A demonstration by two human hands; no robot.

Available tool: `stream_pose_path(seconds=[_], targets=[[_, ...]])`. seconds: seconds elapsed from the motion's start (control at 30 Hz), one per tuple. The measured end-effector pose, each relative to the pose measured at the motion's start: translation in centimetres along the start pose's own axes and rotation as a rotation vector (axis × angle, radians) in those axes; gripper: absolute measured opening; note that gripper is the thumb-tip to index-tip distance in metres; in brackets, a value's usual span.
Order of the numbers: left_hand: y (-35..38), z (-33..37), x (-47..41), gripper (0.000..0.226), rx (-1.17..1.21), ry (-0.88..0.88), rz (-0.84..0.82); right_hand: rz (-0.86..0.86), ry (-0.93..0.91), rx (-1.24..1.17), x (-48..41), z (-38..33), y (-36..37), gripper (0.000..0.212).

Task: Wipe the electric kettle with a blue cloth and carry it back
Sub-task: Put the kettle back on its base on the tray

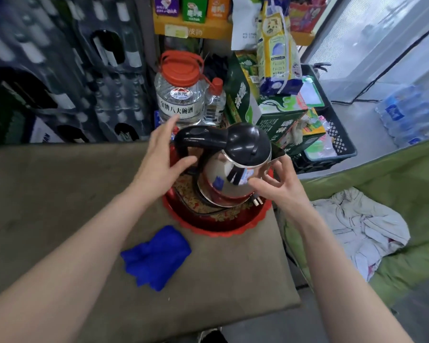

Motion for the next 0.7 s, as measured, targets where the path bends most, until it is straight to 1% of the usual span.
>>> stream_pose_path(seconds=[0.03, 0.07, 0.13, 0.2, 0.27, 0.3, 0.47, 0.57, 0.7], targets=[[0.4, 0.1, -0.8, 0.071, -0.023, 0.014, -0.091, -0.023, 0.004, 0.013, -0.4, -0.2, -0.1, 0.051], [0.5, 0.2, -1.4, 0.064, -0.046, 0.033, -0.121, -0.044, 0.005, 0.019, -0.8, -0.5, -0.3, 0.051], [0.2, 0.3, -1.7, 0.049, -0.096, 0.078, -0.086, -0.073, -0.006, 0.028, -1.6, -1.3, -0.7, 0.053], [0.2, 0.6, -1.2, 0.043, -0.125, 0.122, -0.036, -0.079, -0.04, 0.065, -2.5, -2.2, -0.8, 0.065], [0.5, 0.8, -0.4, 0.041, -0.144, 0.148, 0.037, -0.073, -0.086, 0.123, -3.1, -2.8, -0.8, 0.083], [0.6, 0.8, 0.0, 0.041, -0.146, 0.143, 0.082, -0.084, -0.101, 0.144, -3.4, -3.0, -0.8, 0.088], [0.9, 1.0, 1.2, 0.038, -0.137, 0.111, 0.209, -0.127, -0.138, 0.207, -4.4, -3.5, -0.1, 0.097], [0.9, 1.0, 1.8, 0.038, -0.138, 0.078, 0.263, -0.128, -0.168, 0.252, -5.3, -4.0, 0.2, 0.097], [0.9, 1.1, 2.1, 0.041, -0.16, 0.031, 0.244, -0.112, -0.195, 0.309, -5.5, -4.3, 0.2, 0.101]])
Point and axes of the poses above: each hand's wrist, its own x-axis away from the middle knuckle, its own y-axis out of the palm, z = x × y, the point moved 7 cm from there along -x, towards the middle knuckle, and after that the axes turned 10 degrees about y, right-handed, at the moved point
